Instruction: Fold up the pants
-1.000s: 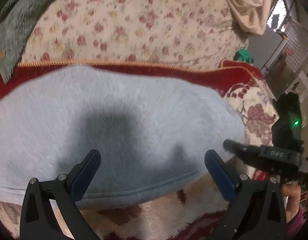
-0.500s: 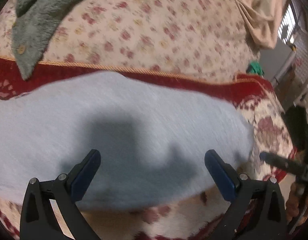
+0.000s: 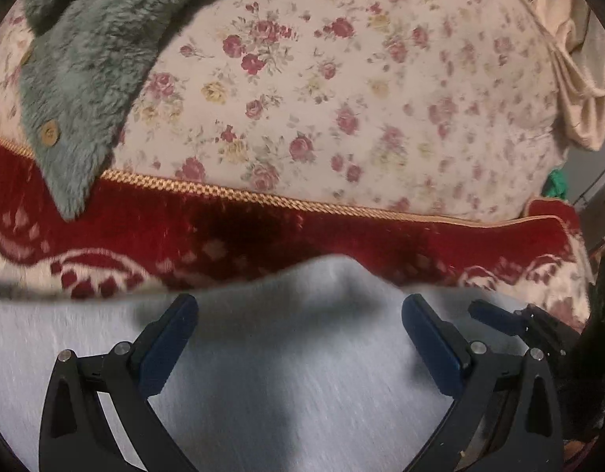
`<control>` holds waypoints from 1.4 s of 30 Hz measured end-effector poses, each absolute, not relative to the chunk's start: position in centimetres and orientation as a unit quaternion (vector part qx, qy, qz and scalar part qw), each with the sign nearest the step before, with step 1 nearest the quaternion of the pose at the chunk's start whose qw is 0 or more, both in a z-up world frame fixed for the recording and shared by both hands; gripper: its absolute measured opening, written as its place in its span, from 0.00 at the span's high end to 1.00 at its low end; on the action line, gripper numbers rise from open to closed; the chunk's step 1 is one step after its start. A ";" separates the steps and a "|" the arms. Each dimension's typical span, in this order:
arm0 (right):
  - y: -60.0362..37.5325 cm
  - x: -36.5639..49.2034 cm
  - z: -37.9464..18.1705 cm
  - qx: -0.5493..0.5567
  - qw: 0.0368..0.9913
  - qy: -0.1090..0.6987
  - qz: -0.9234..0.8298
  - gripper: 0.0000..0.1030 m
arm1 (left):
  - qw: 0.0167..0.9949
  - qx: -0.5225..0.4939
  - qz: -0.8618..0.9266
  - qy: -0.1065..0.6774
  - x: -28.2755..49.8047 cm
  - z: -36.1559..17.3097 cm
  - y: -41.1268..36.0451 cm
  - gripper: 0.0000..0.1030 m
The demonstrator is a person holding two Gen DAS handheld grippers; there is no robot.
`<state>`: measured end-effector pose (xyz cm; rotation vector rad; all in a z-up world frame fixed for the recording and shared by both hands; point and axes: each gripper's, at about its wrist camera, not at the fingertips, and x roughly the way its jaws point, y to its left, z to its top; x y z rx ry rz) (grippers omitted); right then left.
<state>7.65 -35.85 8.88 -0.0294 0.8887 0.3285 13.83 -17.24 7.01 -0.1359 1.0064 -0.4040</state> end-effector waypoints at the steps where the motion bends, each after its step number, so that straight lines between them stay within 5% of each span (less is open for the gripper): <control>1: -35.4 8.7 8.0 -0.027 0.884 0.437 0.164 0.33 | 0.852 -0.066 -0.191 0.483 14.6 6.9 -17.6 0.00; 3: -35.3 9.8 6.3 -0.021 0.869 0.462 0.177 0.37 | 0.843 -0.076 -0.191 0.497 16.4 6.5 -18.2 0.00; 5: -35.3 9.6 4.3 -0.010 0.855 0.485 0.182 0.59 | 0.835 -0.086 -0.192 0.509 18.0 6.1 -18.8 0.00; 7: -35.4 8.3 3.2 -0.015 0.856 0.481 0.189 0.62 | 0.826 -0.084 -0.198 0.521 18.9 5.9 -19.5 0.00; 21: -37.2 6.5 3.0 0.043 0.861 0.458 0.217 0.62 | 0.763 -0.022 -0.282 0.581 18.8 3.3 -25.3 0.00; 23: -37.2 6.5 3.0 0.046 0.861 0.458 0.216 0.63 | 0.757 -0.025 -0.285 0.587 18.9 3.3 -25.7 0.07; 27: -37.8 5.7 3.3 0.058 0.862 0.459 0.208 0.62 | 0.757 -0.030 -0.323 0.567 17.9 5.1 -25.9 0.55; 31: -38.5 5.6 2.9 0.082 0.867 0.446 0.207 0.62 | 0.779 0.006 -0.280 0.561 18.1 4.5 -25.9 0.84; 36: -39.6 4.8 4.3 0.120 0.868 0.439 0.199 0.61 | 0.805 -0.001 -0.237 0.545 18.4 4.1 -25.3 0.78; 38: -41.8 2.8 5.8 0.168 0.868 0.421 0.204 0.45 | 0.825 0.021 -0.220 0.520 17.5 5.0 -25.5 0.55; 40: -43.4 0.8 7.1 0.206 0.866 0.403 0.212 0.34 | 0.833 0.027 -0.227 0.503 16.3 5.9 -25.4 0.18; 42: -45.2 -2.1 8.6 0.232 0.866 0.389 0.210 0.22 | 0.836 0.009 -0.248 0.489 14.6 7.3 -25.0 0.15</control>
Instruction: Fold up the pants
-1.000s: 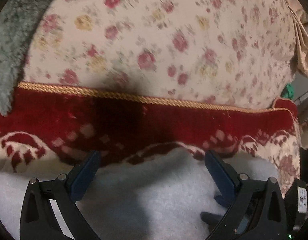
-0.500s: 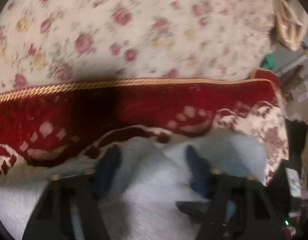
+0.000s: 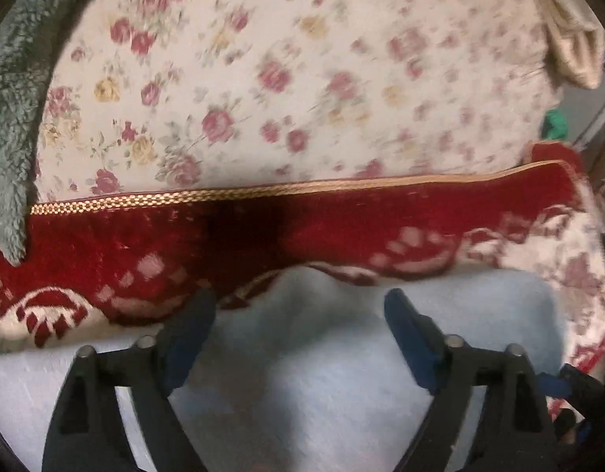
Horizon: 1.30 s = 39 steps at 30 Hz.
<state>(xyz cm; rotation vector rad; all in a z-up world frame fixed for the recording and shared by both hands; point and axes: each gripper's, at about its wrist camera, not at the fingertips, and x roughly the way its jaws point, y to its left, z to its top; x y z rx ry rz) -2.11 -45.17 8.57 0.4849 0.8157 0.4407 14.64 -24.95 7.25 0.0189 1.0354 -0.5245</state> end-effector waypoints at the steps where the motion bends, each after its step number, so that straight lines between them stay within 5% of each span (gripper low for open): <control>1: -45.9 -3.4 9.0 0.240 0.866 0.387 0.207 0.15 | 0.838 0.007 -0.250 0.486 14.2 7.5 -24.9 0.15; 13: -51.2 -11.1 3.6 0.382 0.801 0.434 0.159 0.12 | 0.851 -0.067 -0.242 0.461 5.0 9.3 -19.8 0.14; 15: -51.9 -10.5 2.3 0.403 0.795 0.434 0.131 0.12 | 0.860 -0.082 -0.224 0.452 3.4 9.4 -16.8 0.14; 18: -52.8 -10.7 1.3 0.452 0.786 0.404 0.122 0.12 | 0.864 -0.126 -0.202 0.444 1.3 8.7 -11.5 0.00; 27: -52.7 -8.1 1.1 0.460 0.801 0.370 0.102 0.12 | 0.865 -0.257 -0.014 0.431 -4.4 4.4 5.5 0.00; 32: -53.7 -7.8 0.2 0.489 0.786 0.364 0.099 0.51 | 0.861 -0.327 0.037 0.387 -7.0 3.1 10.9 0.00; 39: -53.8 -7.5 0.1 0.494 0.782 0.364 0.106 0.49 | 0.835 -0.421 0.066 0.347 -7.5 -0.3 14.6 0.00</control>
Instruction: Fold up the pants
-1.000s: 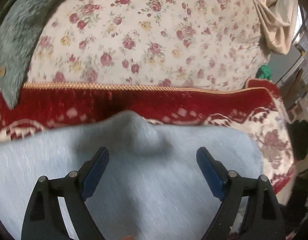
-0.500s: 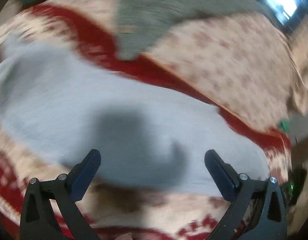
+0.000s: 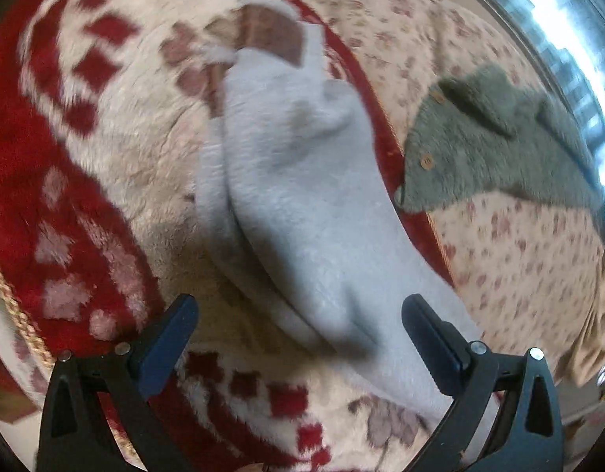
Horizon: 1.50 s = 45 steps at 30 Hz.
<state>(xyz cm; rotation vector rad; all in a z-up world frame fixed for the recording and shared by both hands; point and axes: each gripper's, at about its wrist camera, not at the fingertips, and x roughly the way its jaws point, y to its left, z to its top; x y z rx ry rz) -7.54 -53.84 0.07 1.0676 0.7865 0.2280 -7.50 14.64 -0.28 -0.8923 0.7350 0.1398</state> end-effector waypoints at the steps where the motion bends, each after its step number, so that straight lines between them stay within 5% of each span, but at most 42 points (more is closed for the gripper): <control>1: -53.8 -7.5 0.1 0.496 0.782 0.364 0.106 0.48 | 0.830 -0.437 0.064 0.341 -7.6 -0.7 14.9 0.00; 8: -53.2 -7.0 0.6 0.473 0.796 0.361 0.110 0.36 | 0.799 -0.509 0.041 0.317 -5.7 -3.5 15.9 0.00; 12: -53.1 -6.6 0.6 0.455 0.805 0.363 0.113 0.48 | 0.790 -0.525 0.024 0.314 -3.6 -3.6 15.8 0.00; 14: -53.4 -6.3 0.3 0.459 0.803 0.361 0.122 0.59 | 0.791 -0.520 0.016 0.322 -2.8 -3.6 15.5 0.15; 16: -53.6 -6.2 0.4 0.457 0.803 0.360 0.129 0.64 | 0.795 -0.499 0.028 0.344 -2.3 -3.3 14.8 0.58; 19: -53.7 -6.1 1.5 0.446 0.810 0.353 0.142 0.70 | 0.791 -0.504 0.021 0.346 -2.4 -2.7 14.6 0.76; 23: -54.3 -6.2 3.6 0.431 0.823 0.330 0.166 0.82 | 0.794 -0.498 -0.022 0.348 -2.5 -0.8 13.1 0.81; 35: -60.7 -10.9 9.4 0.430 0.853 0.255 0.151 0.83 | 0.798 -0.468 -0.139 0.353 -3.2 4.0 5.2 0.82; 39: -63.8 -13.2 7.8 0.426 0.843 0.315 0.091 0.80 | 0.805 -0.422 -0.122 0.399 -5.2 1.3 3.3 0.81; 41: -64.2 -13.8 5.1 0.439 0.811 0.385 0.046 0.74 | 0.810 -0.409 -0.099 0.409 -6.3 0.2 3.8 0.61; 42: -64.2 -14.0 4.3 0.446 0.797 0.406 0.040 0.70 | 0.814 -0.406 -0.086 0.407 -7.0 0.0 4.5 0.38; 43: -64.2 -14.5 4.0 0.443 0.792 0.419 0.033 0.60 | 0.818 -0.406 -0.074 0.401 -7.6 -0.1 5.4 0.25; 45: -64.0 -15.8 5.3 0.393 0.814 0.428 -0.009 0.50 | 0.822 -0.418 -0.055 0.382 -8.8 0.1 7.7 0.19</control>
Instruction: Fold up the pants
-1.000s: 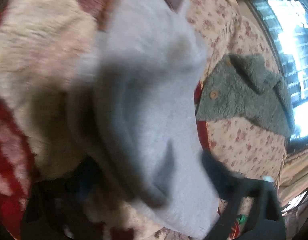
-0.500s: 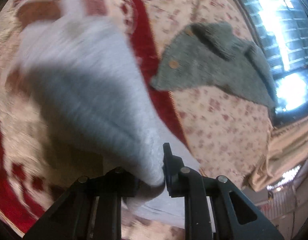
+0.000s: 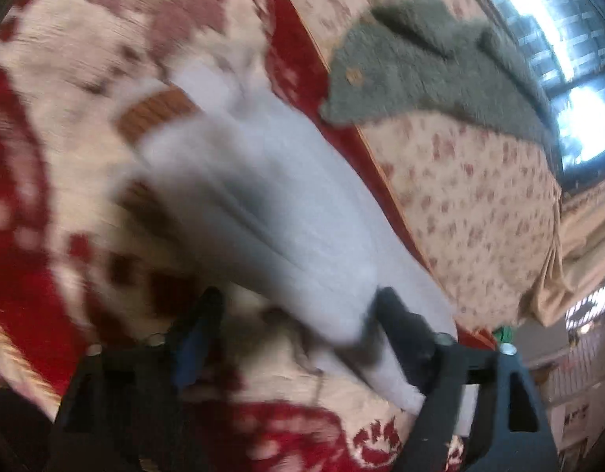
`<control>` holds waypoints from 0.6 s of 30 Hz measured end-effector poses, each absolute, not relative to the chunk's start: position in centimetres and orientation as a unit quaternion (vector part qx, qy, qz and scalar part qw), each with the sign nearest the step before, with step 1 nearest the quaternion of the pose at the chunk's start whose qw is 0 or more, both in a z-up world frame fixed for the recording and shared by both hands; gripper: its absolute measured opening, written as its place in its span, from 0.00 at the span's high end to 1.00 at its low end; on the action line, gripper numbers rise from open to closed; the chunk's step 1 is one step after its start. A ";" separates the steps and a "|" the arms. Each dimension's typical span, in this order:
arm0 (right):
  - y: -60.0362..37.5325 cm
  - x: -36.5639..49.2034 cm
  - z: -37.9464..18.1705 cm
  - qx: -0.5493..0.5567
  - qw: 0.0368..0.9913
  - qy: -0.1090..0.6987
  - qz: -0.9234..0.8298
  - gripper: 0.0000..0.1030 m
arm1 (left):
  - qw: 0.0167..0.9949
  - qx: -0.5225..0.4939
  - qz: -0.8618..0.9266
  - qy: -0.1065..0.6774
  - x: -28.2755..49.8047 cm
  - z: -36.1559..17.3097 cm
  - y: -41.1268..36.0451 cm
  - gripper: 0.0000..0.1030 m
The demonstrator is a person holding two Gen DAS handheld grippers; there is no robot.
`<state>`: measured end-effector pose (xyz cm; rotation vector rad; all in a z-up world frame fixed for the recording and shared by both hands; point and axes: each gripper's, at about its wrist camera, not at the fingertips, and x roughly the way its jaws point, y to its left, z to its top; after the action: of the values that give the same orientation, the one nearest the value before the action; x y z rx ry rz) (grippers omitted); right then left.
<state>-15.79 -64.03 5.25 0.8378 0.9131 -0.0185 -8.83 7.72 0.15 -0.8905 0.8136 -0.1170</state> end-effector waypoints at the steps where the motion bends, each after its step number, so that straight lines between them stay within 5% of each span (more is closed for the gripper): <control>1: -64.0 -16.5 6.4 0.354 0.825 0.437 -0.047 0.42 | 0.824 -0.420 -0.039 0.378 -9.1 0.3 8.7 0.19; 9: -58.9 -16.6 13.1 0.310 0.871 0.377 0.054 0.36 | 0.825 -0.453 -0.021 0.339 -11.5 1.3 12.4 0.18; 13: -48.1 -12.1 12.9 0.243 0.868 0.388 0.192 0.30 | 0.806 -0.488 -0.064 0.328 -12.1 0.3 10.6 0.04; 18: -34.5 -9.0 10.9 0.074 0.859 0.429 0.270 0.26 | 0.773 -0.549 -0.081 0.307 -11.5 -1.3 9.2 0.00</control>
<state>-8.97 -34.45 10.90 0.1545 0.8999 0.5671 -11.51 9.16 -1.34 -1.1905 0.6655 -0.1764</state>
